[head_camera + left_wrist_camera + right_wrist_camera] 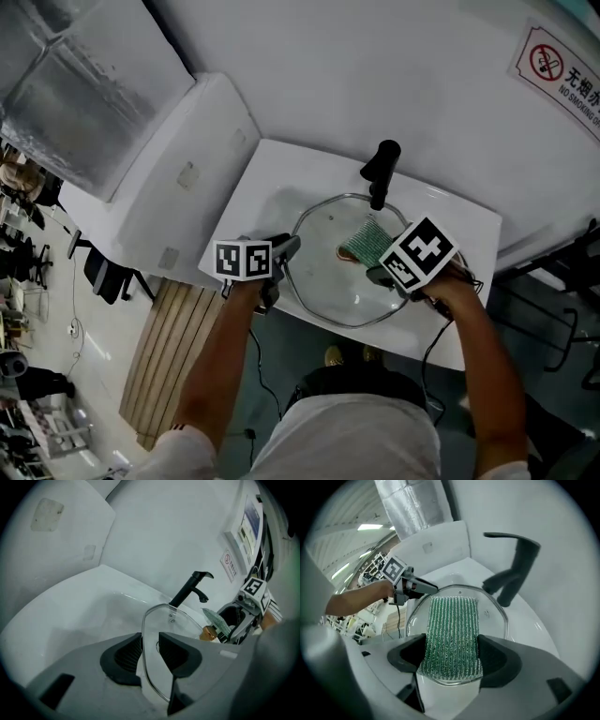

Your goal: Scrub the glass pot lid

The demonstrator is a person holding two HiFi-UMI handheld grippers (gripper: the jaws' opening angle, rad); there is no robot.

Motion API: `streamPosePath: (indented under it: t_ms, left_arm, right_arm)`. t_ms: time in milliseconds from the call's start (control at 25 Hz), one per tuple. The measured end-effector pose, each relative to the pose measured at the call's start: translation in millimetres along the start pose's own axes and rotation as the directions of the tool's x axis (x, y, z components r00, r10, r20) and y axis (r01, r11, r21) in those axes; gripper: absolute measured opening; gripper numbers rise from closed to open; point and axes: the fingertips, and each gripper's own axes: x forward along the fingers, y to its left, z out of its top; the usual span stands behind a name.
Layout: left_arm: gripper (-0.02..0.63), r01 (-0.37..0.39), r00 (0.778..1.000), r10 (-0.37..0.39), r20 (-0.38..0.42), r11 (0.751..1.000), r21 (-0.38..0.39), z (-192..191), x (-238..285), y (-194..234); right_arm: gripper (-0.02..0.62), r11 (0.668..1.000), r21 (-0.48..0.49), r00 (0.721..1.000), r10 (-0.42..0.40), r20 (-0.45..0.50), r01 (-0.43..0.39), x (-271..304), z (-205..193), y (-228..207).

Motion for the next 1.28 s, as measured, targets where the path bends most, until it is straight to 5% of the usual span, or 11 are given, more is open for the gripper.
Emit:
streamPosePath:
  t_ms: [320, 600, 720, 920, 1080, 1280]
  left_arm:
    - [0.126, -0.010, 1.000, 0.010, 0.000, 1.000, -0.001, 0, 1, -1]
    - [0.126, -0.021, 1.000, 0.021, 0.006, 1.000, -0.003, 0, 1, 0]
    - [0.126, -0.024, 1.000, 0.024, 0.006, 1.000, -0.002, 0, 1, 0]
    - [0.126, -0.023, 1.000, 0.023, 0.012, 1.000, -0.006, 1, 0, 1]
    - [0.126, -0.021, 1.000, 0.022, 0.016, 1.000, -0.009, 0, 0, 0]
    - [0.126, -0.021, 1.000, 0.021, 0.022, 1.000, -0.013, 1, 1, 0]
  right_arm:
    - [0.339, 0.971, 0.236, 0.995, 0.024, 0.097, -0.047, -5, -48, -42]
    - [0.339, 0.956, 0.288, 0.991, 0.013, 0.132, -0.051, 4, -67, -46]
    - [0.339, 0.977, 0.212, 0.985, -0.037, 0.170, 0.000, -15, -48, -29]
    - [0.339, 0.989, -0.052, 0.970, -0.123, 0.208, 0.136, -43, 5, 33]
    - [0.339, 0.943, -0.276, 0.976, -0.150, 0.155, 0.189, -21, 28, 81]
    - [0.339, 0.869, -0.438, 0.974, -0.213, 0.084, 0.228, 19, 35, 104]
